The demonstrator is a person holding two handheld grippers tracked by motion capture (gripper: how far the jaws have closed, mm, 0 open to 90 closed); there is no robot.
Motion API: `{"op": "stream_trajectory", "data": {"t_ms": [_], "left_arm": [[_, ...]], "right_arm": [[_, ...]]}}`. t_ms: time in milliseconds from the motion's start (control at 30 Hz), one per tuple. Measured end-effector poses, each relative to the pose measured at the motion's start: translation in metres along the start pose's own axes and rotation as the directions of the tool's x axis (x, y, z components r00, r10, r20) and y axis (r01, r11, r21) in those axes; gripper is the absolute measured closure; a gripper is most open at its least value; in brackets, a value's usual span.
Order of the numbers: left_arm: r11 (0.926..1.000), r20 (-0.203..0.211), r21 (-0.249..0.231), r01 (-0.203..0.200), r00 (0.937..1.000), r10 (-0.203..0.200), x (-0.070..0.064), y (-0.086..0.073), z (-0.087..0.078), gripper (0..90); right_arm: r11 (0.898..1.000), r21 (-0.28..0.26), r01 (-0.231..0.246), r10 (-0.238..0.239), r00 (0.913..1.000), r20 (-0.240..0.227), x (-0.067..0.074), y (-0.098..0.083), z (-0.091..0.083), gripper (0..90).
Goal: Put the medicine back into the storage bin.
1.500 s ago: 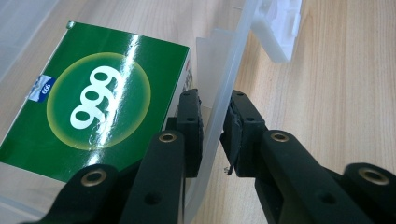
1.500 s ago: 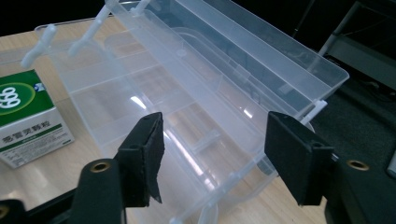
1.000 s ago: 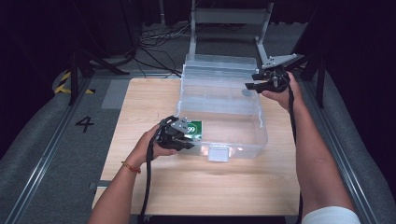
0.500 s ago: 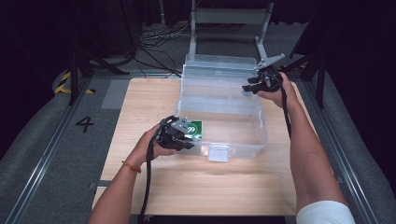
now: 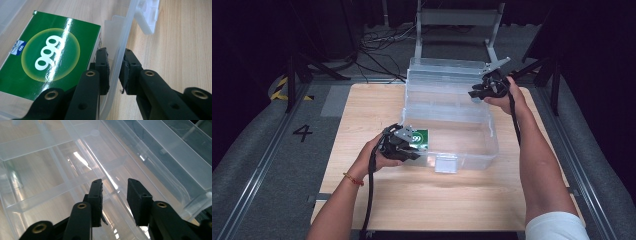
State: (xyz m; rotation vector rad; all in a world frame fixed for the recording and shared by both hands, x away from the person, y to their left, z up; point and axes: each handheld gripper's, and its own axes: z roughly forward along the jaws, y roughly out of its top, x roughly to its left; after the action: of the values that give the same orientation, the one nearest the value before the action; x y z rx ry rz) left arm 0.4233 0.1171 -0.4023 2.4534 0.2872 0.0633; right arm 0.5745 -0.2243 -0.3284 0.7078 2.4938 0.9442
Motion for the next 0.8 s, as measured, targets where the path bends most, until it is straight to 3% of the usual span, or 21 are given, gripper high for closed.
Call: {"op": "stream_trajectory", "data": {"t_ms": [233,300,400,433,600,667,800], "left_arm": [[1.0000,-0.010,0.007,0.005,0.9999,-0.005,-0.001,0.001,0.000,77.9],[0.9998,-0.007,0.007,0.016,0.9998,-0.016,-0.001,0.001,0.001,77.8],[0.9999,-0.008,0.001,0.016,0.9998,-0.016,-0.001,0.001,0.002,77.7],[0.9998,-0.006,-0.002,0.018,0.9998,-0.018,-0.001,0.001,0.002,77.7],[0.9997,-0.006,-0.003,0.026,0.9997,-0.026,-0.001,0.001,0.002,77.6],[0.9994,-0.010,0.007,0.033,0.9994,-0.033,-0.001,0.002,0.003,77.5],[0.9991,-0.025,0.023,0.035,0.9991,-0.034,-0.003,0.003,0.003,77.4]], "right_arm": [[0.996,0.031,0.086,-0.086,0.9962,0.008,0.004,0.005,-0.001,74.4],[0.991,0.058,0.124,-0.124,0.9923,-0.004,0.004,0.009,-0.001,76.7],[0.987,0.069,0.143,-0.142,0.9897,-0.018,0.003,0.011,-0.001,78.2],[0.983,0.078,0.169,-0.167,0.9855,-0.031,0.002,0.012,-0.001,79.5],[0.974,0.090,0.206,-0.202,0.9783,-0.046,0.001,0.015,0.000,81.7],[0.965,0.104,0.239,-0.235,0.9705,-0.055,0.002,0.018,-0.001,83.2],[0.959,0.109,0.261,-0.255,0.9646,-0.068,0.004,0.022,-0.004,84.5]]}}
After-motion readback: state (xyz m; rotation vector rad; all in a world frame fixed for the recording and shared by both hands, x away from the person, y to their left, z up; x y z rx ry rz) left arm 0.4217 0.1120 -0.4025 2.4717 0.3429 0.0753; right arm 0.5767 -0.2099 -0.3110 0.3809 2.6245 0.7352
